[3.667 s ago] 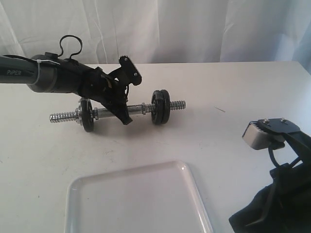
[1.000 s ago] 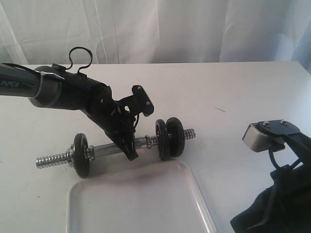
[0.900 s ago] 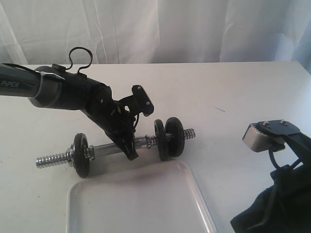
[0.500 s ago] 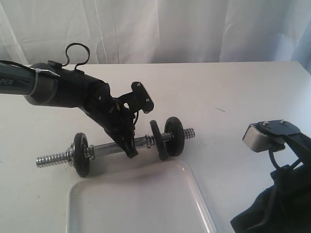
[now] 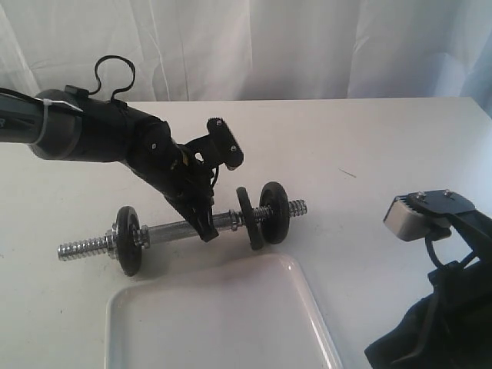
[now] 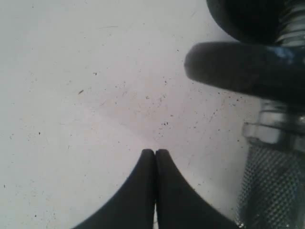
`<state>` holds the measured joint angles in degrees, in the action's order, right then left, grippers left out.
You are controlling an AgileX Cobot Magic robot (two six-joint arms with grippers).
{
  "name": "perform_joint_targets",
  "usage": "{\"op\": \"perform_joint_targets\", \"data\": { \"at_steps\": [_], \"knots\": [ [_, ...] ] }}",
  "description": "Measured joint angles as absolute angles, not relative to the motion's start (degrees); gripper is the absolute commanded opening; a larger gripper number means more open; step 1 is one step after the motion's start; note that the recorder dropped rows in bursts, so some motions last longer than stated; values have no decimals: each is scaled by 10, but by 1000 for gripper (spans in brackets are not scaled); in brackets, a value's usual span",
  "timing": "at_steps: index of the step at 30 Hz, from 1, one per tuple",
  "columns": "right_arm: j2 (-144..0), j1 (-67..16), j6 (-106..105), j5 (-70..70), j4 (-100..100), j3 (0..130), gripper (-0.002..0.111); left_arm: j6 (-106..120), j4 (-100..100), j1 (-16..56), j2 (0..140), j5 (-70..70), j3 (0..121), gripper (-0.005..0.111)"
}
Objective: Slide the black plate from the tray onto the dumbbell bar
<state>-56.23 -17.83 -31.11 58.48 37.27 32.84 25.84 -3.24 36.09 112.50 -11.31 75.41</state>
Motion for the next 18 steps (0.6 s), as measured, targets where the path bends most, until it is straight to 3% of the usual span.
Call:
{"op": "perform_joint_targets", "data": {
  "at_steps": [18],
  "knots": [
    [-562, -178, -311, 585, 373, 328, 0, 258, -35, 357, 1125, -106, 754, 0]
  ]
}}
